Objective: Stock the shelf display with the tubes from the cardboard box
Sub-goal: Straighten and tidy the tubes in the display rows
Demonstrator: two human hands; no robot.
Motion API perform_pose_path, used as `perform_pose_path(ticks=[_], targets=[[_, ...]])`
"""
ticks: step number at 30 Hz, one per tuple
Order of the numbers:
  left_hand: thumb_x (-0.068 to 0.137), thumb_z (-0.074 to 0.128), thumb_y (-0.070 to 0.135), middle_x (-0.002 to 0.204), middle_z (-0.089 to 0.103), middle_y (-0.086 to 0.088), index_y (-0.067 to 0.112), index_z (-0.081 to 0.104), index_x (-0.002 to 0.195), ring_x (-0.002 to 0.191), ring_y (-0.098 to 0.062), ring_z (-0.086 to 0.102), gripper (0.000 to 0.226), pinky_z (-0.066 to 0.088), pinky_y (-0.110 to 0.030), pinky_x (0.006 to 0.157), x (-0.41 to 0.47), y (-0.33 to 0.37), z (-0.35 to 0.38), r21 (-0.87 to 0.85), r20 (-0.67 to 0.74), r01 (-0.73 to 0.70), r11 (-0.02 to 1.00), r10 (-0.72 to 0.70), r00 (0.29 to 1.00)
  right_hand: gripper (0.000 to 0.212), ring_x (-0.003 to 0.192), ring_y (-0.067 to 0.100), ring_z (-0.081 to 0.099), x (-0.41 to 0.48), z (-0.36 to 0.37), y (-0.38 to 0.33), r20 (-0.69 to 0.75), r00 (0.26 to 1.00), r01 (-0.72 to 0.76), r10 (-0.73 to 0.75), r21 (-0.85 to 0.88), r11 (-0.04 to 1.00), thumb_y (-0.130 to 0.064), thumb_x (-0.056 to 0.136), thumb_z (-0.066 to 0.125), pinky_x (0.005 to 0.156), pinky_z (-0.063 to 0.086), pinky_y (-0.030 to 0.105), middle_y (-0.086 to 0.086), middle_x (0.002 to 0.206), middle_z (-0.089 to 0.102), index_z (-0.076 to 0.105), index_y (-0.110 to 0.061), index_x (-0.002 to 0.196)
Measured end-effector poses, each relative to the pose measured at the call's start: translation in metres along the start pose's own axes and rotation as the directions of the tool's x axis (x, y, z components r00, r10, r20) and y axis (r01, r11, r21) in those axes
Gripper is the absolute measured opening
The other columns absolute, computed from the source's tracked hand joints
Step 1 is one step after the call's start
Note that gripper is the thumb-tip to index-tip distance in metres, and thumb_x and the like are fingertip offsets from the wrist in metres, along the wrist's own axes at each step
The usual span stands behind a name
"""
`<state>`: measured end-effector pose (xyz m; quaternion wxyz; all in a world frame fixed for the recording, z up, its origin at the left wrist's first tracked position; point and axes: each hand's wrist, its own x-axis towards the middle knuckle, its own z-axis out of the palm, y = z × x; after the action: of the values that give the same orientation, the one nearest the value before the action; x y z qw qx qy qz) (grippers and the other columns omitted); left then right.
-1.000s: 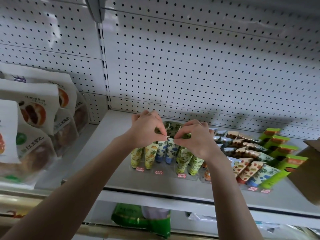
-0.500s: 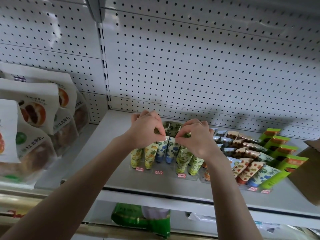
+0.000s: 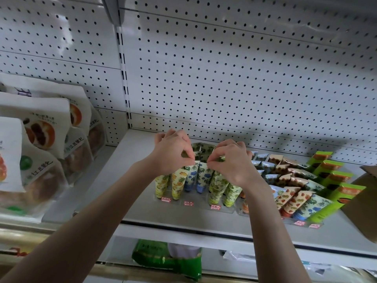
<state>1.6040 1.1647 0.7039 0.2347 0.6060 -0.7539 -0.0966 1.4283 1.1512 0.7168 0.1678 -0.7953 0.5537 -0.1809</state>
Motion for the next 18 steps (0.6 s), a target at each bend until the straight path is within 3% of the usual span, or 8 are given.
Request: perform_pose_path(ticks=[18], targets=[[0.077, 0.070, 0.037, 0.096, 0.045, 0.018, 0.034, 0.069, 0.075, 0.102, -0.006, 0.032, 0.004, 0.010, -0.023, 0.079, -0.0007, -0.0002, 0.0028, -0.019, -0.016, -0.007, 1.000, 0.007, 1.000, 0.004, 0.116, 0.020, 0.029, -0.0017, 0.0000, 0.0006, 0.010, 1.000, -0.029, 0.030, -0.031, 0.999, -0.028, 0.083, 0.068, 0.086, 0.014, 0.031, -0.006, 0.121, 0.048, 0.072, -0.026, 0.082]])
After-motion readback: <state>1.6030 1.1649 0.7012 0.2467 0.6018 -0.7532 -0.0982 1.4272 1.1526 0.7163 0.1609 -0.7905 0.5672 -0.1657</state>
